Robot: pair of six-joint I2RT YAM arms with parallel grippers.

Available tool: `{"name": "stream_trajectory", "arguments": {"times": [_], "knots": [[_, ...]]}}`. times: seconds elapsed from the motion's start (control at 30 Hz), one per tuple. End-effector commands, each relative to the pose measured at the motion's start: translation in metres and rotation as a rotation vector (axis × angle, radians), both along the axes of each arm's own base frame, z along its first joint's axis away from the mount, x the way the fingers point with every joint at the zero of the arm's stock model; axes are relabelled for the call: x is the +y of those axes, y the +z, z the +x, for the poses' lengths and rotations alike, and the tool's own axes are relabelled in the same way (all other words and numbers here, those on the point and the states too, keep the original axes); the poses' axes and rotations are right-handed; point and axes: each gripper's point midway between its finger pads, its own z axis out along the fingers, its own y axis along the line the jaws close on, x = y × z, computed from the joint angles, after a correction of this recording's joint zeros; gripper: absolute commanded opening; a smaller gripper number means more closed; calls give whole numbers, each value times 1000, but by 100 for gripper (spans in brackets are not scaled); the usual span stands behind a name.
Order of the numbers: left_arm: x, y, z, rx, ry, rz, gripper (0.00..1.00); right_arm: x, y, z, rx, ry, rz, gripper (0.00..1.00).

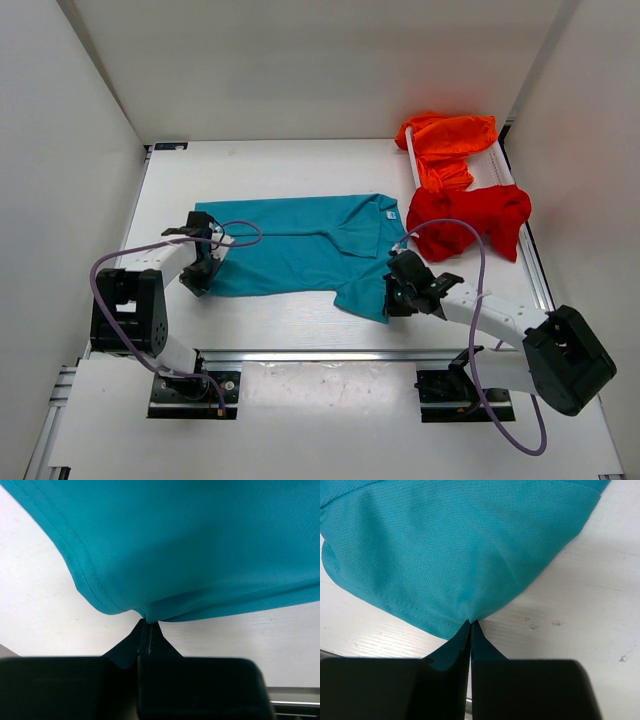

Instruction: Fold and stack the t-shirts

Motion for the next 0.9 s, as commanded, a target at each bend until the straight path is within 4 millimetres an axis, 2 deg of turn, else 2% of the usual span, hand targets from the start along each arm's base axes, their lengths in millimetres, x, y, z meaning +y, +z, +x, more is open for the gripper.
{"name": "stream_trajectory", "arguments": {"times": [0.0, 0.13, 0.17, 0.23, 0.3, 0.33, 0.37, 0.43, 0.5, 0.53, 0.57, 0.6, 0.63, 0.67, 0.7, 0.73, 0.77, 0.87], "knots": [[2, 13, 20, -73, 24, -14, 0, 0, 13, 7, -30, -10, 25, 0], [10, 35, 30, -104, 22, 15, 0, 7, 52, 34, -136, -5, 36, 0], [9, 44, 36, -119, 14, 14, 0, 6, 58, 41, -158, -14, 31, 0], [10, 57, 50, -152, 10, 25, 0, 14, 85, 66, -232, 1, 63, 0], [6, 76, 70, -203, 0, 7, 0, 11, 96, 89, -277, 1, 57, 0], [5, 75, 75, -196, -4, 9, 0, 13, 103, 101, -301, 22, 52, 0], [6, 81, 89, -213, 7, 9, 0, 7, 106, 119, -320, 20, 29, 0], [8, 75, 96, -190, 16, 15, 0, 10, 114, 139, -354, 49, 13, 0], [5, 73, 115, -180, 12, 13, 0, 6, 113, 167, -375, 55, -16, 0], [5, 82, 126, -203, 5, 15, 0, 7, 116, 175, -391, 56, -9, 0], [4, 84, 140, -214, 18, 10, 0, 4, 109, 186, -380, 59, -22, 0], [4, 84, 143, -206, 22, 3, 0, -1, 111, 195, -385, 47, -21, 0], [5, 84, 151, -210, 37, 4, 0, -3, 104, 202, -365, 48, -27, 0], [5, 77, 156, -195, 38, 5, 0, -4, 101, 212, -368, 53, -35, 0], [7, 73, 161, -180, 43, 13, 0, -5, 95, 218, -365, 62, -47, 0], [7, 76, 168, -193, 37, 19, 0, -7, 92, 222, -365, 65, -48, 0], [8, 67, 167, -161, 57, 23, 0, -7, 88, 226, -364, 74, -61, 0], [9, 61, 176, -148, 66, 27, 0, -6, 82, 238, -356, 86, -76, 0]]}}
